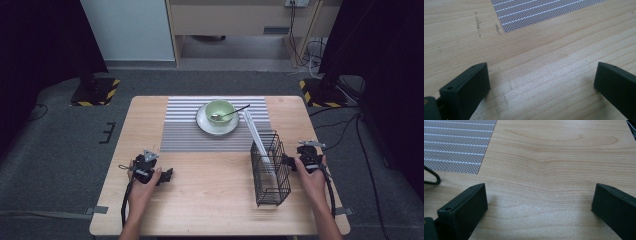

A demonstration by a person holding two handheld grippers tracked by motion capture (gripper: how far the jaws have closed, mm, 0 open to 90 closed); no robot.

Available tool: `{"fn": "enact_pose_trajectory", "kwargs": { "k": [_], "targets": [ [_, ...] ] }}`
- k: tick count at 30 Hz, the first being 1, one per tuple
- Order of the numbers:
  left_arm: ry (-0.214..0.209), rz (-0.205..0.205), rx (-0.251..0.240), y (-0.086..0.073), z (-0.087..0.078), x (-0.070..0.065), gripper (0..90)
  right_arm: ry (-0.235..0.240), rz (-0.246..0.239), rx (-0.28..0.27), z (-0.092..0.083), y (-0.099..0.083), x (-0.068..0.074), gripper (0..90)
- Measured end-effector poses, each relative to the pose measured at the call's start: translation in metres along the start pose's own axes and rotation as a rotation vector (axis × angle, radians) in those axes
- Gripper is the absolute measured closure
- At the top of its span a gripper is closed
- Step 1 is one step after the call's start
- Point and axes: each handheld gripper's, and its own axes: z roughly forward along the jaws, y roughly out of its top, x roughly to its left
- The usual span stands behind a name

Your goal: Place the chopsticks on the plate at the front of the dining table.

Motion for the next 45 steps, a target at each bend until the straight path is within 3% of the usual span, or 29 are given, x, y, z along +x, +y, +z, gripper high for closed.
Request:
{"fn": "enact_pose_trajectory", "kwargs": {
  "k": [5, 7, 11, 13, 15, 20, 21, 22, 23, 24, 30, 34, 45],
  "targets": [
    [0.000, 0.000, 0.000, 0.000, 0.000, 0.000, 0.0, 0.026, -0.028, -0.001, 0.000, -0.001, -0.003, 0.5],
    [0.000, 0.000, 0.000, 0.000, 0.000, 0.000, 0.0, 0.052, -0.048, 0.010, -0.004, 0.000, -0.007, 5.7],
    [0.000, 0.000, 0.000, 0.000, 0.000, 0.000, 0.0, 0.095, -0.062, 0.000, -0.014, 0.001, -0.011, 5.5],
    [0.000, 0.000, 0.000, 0.000, 0.000, 0.000, 0.0, 0.129, -0.083, 0.001, -0.028, 0.006, -0.014, 6.4],
    [0.000, 0.000, 0.000, 0.000, 0.000, 0.000, 0.0, 0.133, -0.096, 0.000, -0.034, 0.008, -0.015, 7.2],
    [0.000, 0.000, -0.001, 0.000, 0.000, 0.000, 0.0, 0.158, -0.144, -0.036, -0.070, 0.034, -0.020, 14.2],
    [0.000, 0.000, 0.000, 0.000, 0.000, 0.000, 0.0, 0.158, -0.144, -0.036, -0.070, 0.034, -0.020, 14.2],
    [0.000, 0.000, 0.000, 0.000, 0.000, 0.000, 0.0, 0.174, -0.153, -0.054, -0.082, 0.043, -0.020, 16.3],
    [0.000, 0.000, 0.000, 0.000, 0.000, 0.000, 0.0, 0.174, -0.153, -0.054, -0.082, 0.043, -0.020, 16.3],
    [0.000, 0.000, 0.000, 0.000, 0.000, 0.000, 0.0, 0.190, -0.162, -0.071, -0.094, 0.053, -0.018, 19.0],
    [0.000, 0.000, 0.000, 0.000, 0.000, 0.000, 0.0, 0.229, -0.215, -0.113, -0.119, 0.081, -0.005, 26.0],
    [0.000, 0.000, 0.000, 0.000, 0.000, 0.000, 0.0, 0.269, -0.234, -0.126, -0.127, 0.097, 0.008, 30.8],
    [0.000, 0.001, 0.000, 0.000, 0.000, 0.000, 0.0, 0.369, -0.278, -0.150, -0.125, 0.122, 0.043, 45.4]
  ]
}}
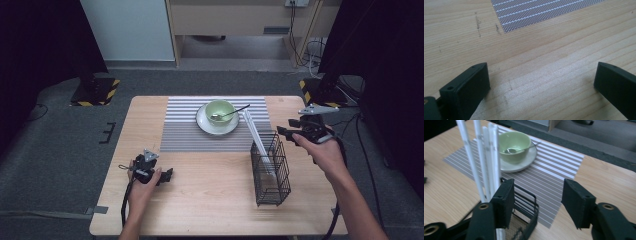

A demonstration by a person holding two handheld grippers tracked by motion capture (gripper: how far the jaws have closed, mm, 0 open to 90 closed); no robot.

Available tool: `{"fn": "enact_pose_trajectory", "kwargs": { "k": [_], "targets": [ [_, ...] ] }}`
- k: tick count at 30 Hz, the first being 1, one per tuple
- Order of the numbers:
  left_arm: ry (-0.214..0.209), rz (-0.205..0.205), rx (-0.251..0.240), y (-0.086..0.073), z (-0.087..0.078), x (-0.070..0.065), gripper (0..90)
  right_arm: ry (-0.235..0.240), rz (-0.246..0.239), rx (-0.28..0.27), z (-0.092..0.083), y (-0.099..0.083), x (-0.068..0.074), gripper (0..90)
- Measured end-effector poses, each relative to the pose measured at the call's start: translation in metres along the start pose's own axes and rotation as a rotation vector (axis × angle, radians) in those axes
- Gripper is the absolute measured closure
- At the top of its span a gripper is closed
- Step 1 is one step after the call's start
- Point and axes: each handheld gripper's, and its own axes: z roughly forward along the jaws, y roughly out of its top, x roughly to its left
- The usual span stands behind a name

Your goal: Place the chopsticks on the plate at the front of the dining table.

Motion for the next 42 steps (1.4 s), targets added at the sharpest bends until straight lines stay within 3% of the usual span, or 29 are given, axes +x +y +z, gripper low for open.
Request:
{"fn": "enact_pose_trajectory", "kwargs": {
  "k": [5, 15, 21, 30, 42],
  "targets": [
    [0.000, 0.000, 0.000, 0.000, 0.000, 0.000, 0.0, 0.053, -0.013, -0.023, 0.009, 0.011, 0.010, 55.3],
    [-0.001, 0.001, 0.000, 0.000, 0.000, 0.000, 0.0, 0.109, -0.026, -0.032, 0.019, 0.023, 0.020, 70.3],
    [-0.002, 0.003, 0.000, 0.000, 0.000, 0.000, 0.0, 0.134, -0.041, -0.042, 0.021, 0.030, 0.029, 73.7],
    [-0.002, 0.003, 0.000, 0.000, 0.000, 0.000, 0.0, 0.155, -0.051, -0.045, 0.027, 0.033, 0.042, 68.9],
    [-0.003, 0.003, 0.000, 0.000, 0.000, 0.000, 0.0, 0.141, -0.068, -0.027, 0.042, 0.029, 0.057, 56.0]
  ]
}}
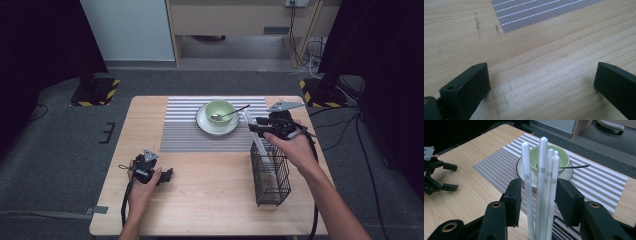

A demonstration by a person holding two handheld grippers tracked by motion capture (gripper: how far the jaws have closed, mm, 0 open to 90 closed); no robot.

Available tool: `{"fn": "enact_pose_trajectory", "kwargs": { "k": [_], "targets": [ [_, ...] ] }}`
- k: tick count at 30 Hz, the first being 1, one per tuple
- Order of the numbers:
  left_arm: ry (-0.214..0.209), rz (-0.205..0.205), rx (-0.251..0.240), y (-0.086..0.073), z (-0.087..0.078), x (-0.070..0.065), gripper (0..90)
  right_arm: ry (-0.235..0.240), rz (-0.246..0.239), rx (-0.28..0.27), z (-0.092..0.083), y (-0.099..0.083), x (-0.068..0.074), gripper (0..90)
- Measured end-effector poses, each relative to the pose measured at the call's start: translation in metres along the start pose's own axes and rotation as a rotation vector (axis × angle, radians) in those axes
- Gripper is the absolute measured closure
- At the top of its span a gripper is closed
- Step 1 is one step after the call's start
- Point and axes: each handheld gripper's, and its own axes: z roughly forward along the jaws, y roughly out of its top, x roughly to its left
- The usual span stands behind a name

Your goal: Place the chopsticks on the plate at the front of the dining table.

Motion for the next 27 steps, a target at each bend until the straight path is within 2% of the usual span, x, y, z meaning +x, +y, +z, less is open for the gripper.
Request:
{"fn": "enact_pose_trajectory", "kwargs": {
  "k": [4, 9, 12, 13, 14, 17, 27],
  "targets": [
    [0.000, 0.000, 0.000, 0.000, 0.000, 0.000, 0.0, -0.013, 0.000, 0.015, 0.007, -0.002, 0.002, 55.1],
    [0.000, 0.000, 0.000, 0.000, 0.000, 0.000, 0.0, -0.033, -0.016, 0.027, 0.012, -0.003, 0.005, 58.4],
    [0.000, 0.000, 0.000, 0.000, 0.000, 0.000, 0.0, -0.036, -0.016, 0.032, 0.014, -0.004, 0.004, 62.9],
    [0.000, 0.000, 0.000, 0.000, 0.000, 0.000, 0.0, -0.036, -0.021, 0.031, 0.014, -0.005, 0.004, 67.6],
    [0.000, 0.000, 0.000, 0.000, 0.000, 0.000, 0.0, -0.036, -0.021, 0.031, 0.014, -0.005, 0.004, 67.6],
    [0.000, 0.000, 0.000, 0.000, 0.000, 0.000, 0.0, -0.024, -0.019, 0.028, 0.013, -0.004, 0.004, 73.6],
    [0.000, 0.000, 0.000, 0.000, 0.000, 0.000, 0.0, 0.006, 0.001, 0.024, 0.009, -0.004, -0.002, 83.6]
  ]
}}
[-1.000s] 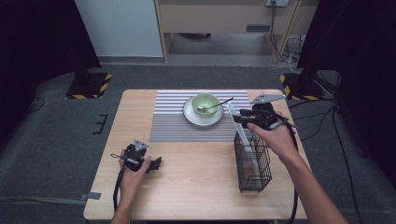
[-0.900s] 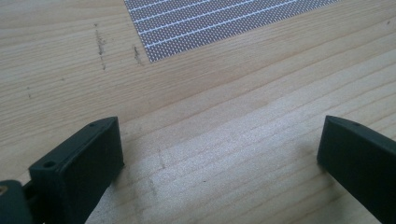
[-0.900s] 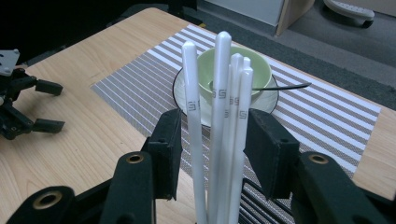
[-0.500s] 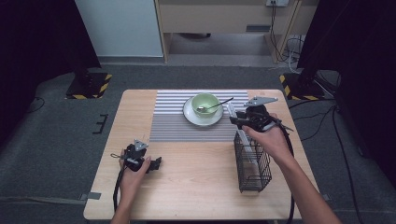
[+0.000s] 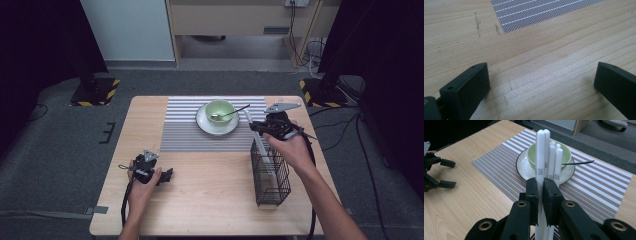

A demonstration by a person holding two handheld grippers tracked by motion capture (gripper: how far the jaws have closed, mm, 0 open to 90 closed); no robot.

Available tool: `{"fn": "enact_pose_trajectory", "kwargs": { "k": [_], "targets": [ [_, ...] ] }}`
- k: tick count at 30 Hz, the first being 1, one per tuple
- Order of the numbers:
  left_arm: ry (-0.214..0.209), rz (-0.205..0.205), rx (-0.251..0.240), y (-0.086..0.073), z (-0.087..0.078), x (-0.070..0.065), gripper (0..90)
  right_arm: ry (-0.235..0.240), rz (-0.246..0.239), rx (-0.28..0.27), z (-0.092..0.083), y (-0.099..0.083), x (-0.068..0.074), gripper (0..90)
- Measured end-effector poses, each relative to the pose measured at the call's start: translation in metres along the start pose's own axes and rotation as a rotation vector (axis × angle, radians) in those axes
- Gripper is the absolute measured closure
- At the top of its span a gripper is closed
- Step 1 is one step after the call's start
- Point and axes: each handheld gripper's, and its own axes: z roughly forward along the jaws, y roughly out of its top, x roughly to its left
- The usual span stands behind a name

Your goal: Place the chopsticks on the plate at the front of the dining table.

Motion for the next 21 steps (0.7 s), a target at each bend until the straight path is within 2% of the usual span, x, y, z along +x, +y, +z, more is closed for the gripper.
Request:
{"fn": "enact_pose_trajectory", "kwargs": {
  "k": [13, 21],
  "targets": [
    [0.003, 0.000, -0.002, 0.000, 0.000, 0.000, 0.0, 0.044, 0.013, -0.009, -0.001, 0.001, -0.007, 83.9],
    [0.004, -0.010, -0.011, -0.001, -0.003, 0.000, 3.5, 0.054, 0.023, -0.029, -0.005, 0.013, -0.009, 84.0]
  ]
}}
